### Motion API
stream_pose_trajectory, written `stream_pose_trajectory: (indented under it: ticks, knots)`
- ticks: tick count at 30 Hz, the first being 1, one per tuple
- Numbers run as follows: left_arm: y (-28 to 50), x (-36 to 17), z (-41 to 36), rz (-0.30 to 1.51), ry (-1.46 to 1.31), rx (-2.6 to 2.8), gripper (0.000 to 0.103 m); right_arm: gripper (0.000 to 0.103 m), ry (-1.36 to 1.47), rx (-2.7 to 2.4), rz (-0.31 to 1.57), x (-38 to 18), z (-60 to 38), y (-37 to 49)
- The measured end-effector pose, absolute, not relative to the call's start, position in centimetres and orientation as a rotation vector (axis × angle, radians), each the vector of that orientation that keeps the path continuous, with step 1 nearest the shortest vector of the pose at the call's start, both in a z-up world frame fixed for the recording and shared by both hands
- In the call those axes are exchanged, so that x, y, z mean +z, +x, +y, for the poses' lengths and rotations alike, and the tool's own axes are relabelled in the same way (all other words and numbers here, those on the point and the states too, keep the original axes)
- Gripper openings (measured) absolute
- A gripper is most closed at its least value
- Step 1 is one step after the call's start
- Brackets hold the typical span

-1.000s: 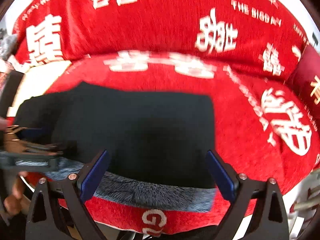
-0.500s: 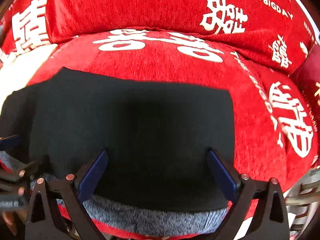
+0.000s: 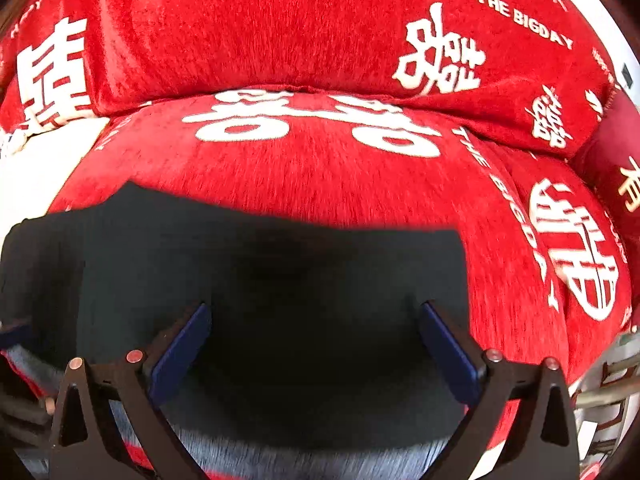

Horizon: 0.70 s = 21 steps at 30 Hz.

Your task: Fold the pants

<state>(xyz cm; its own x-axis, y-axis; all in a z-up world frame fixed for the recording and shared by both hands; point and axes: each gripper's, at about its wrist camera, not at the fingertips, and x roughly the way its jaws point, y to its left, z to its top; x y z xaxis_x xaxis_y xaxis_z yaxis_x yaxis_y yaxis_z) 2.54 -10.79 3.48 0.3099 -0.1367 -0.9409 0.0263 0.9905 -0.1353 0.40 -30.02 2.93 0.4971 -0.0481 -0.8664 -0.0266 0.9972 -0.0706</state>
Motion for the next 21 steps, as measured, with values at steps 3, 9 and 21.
stream_pose_trajectory:
  ticks: [3,9,21]
  knots:
    - [2.0,4.0,-11.0,1.239,-0.086,-0.114,0.103,0.103,-0.116,-0.040,1.006,1.7,-29.0,-1.9]
    - [1.0,2.8,-9.1,1.268,-0.035,-0.067,0.103,0.103,-0.141,-0.002,1.034,1.1,-27.2,-3.7]
    - [-0.3,2.9,2.5,1.218,-0.288,0.031,0.103,0.103,-0.238,0.053,1.022,3.1,-21.5,-0.9]
